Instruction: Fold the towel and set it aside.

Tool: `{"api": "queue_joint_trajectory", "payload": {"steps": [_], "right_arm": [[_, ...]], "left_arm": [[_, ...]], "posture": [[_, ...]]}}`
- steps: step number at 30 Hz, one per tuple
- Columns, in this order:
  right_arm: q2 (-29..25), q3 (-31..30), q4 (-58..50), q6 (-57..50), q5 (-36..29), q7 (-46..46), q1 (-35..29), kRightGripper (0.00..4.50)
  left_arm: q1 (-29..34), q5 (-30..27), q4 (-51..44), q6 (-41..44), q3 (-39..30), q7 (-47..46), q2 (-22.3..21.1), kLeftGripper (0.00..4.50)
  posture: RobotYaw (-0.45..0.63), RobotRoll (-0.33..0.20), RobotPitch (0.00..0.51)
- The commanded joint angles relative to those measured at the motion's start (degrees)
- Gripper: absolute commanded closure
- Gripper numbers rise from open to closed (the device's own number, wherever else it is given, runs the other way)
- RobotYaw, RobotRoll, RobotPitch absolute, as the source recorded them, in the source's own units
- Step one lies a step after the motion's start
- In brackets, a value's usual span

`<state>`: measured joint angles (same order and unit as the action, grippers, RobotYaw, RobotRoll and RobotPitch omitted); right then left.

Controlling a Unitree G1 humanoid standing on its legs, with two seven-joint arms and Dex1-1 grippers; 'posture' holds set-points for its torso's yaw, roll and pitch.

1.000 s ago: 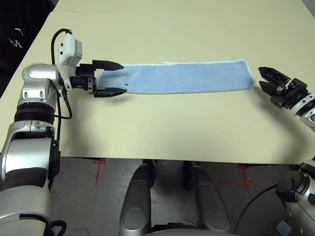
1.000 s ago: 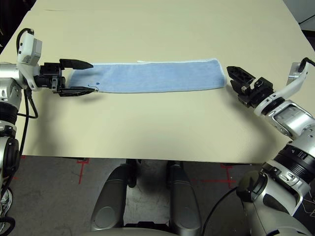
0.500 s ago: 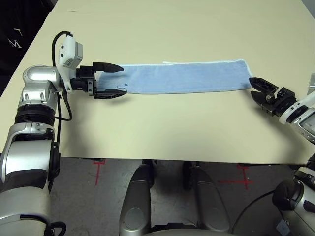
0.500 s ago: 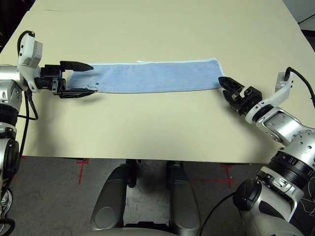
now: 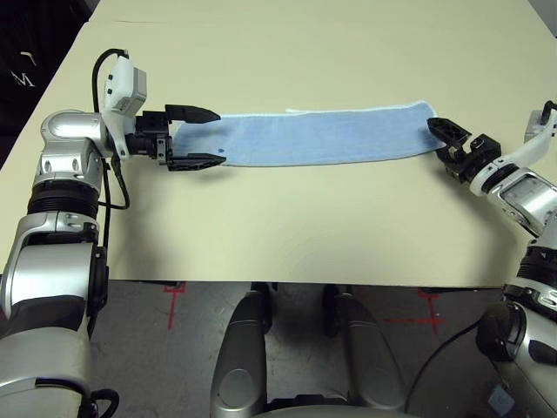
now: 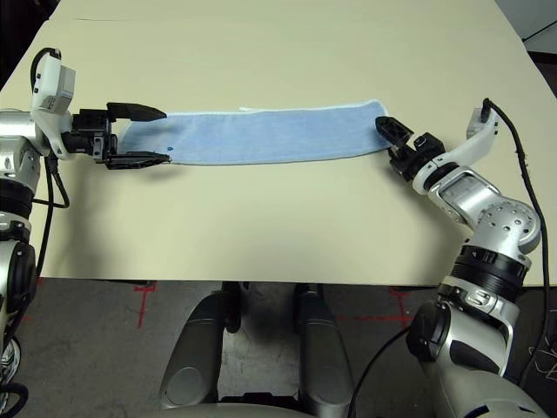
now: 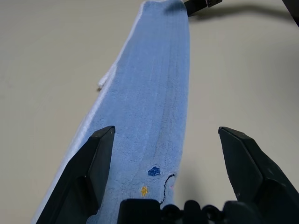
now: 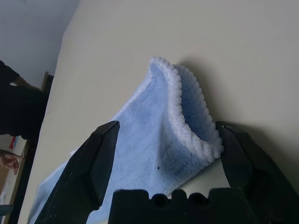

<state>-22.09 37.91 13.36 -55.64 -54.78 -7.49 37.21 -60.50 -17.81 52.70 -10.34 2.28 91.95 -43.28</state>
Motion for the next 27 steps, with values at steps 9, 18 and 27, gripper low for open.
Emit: {"api": "queue_joint_trajectory", "payload": {"steps": [9,18,27], "right_arm": [[-0.5,0.7,-2.1,-2.3,-1.6,3.3,-5.4,3.91],[-2.0,4.2,-8.4,-3.4,-6.3,5.6,-9.8,4.49],[-4.9,4.1,-9.5,-2.1,-7.3,5.8,-13.2,4.49]], "left_arm": [[-0.4,1.1,0.9,-0.5,0.0,0.6,-0.1,0.0],[-0.1,0.8,0.4,-0.1,0.0,0.6,0.5,0.0],[-0.5,1.2,1.8,-0.5,-0.6,0.6,0.9,0.0]], "posture": [[0.02,0.0,0.332],[0.01,0.0,0.332],[-0.01,0.0,0.331]]}}
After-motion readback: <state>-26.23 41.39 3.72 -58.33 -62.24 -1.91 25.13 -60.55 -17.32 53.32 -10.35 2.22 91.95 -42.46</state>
